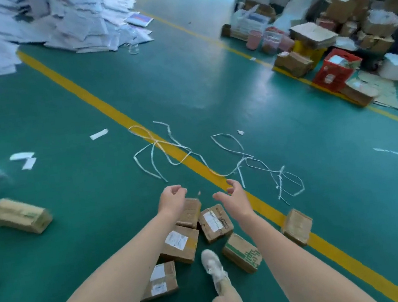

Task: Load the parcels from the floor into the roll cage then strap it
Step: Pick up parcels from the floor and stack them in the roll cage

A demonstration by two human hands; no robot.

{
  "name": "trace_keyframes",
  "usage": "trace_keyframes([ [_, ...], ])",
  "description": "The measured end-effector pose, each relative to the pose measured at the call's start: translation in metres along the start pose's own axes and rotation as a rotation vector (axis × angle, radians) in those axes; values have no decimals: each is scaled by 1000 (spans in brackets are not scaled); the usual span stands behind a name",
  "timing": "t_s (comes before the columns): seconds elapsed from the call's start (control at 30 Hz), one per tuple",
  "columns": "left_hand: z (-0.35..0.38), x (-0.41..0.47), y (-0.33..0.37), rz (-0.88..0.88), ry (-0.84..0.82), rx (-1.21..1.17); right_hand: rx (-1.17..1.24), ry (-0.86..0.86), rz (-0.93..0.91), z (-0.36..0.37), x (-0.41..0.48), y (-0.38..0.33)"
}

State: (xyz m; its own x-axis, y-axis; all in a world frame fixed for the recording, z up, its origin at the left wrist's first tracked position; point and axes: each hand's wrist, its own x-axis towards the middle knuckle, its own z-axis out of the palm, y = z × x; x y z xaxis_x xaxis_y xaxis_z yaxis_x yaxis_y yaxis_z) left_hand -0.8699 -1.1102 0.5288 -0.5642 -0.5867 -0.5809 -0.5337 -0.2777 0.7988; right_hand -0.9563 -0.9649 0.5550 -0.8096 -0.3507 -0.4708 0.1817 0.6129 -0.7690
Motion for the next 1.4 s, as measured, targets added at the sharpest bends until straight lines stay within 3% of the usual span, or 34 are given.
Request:
trace_keyframes([
  [0.33,7,102,-35,-320,370,-236,-343,-427,24,49,169,1],
  [0.57,48,156,-110,-549,503,-405,-566,-658,28,86,254,54],
  [0.8,105,215,-216,-703,510,-478,-707,-750,113,136,333,157],
  [1.07,146,298,-340,-747,424,-382,-844,-840,102,206,415,275],
  [1.4,179,346,-451,-910,364,-424,-917,-874,122,263,456,379],
])
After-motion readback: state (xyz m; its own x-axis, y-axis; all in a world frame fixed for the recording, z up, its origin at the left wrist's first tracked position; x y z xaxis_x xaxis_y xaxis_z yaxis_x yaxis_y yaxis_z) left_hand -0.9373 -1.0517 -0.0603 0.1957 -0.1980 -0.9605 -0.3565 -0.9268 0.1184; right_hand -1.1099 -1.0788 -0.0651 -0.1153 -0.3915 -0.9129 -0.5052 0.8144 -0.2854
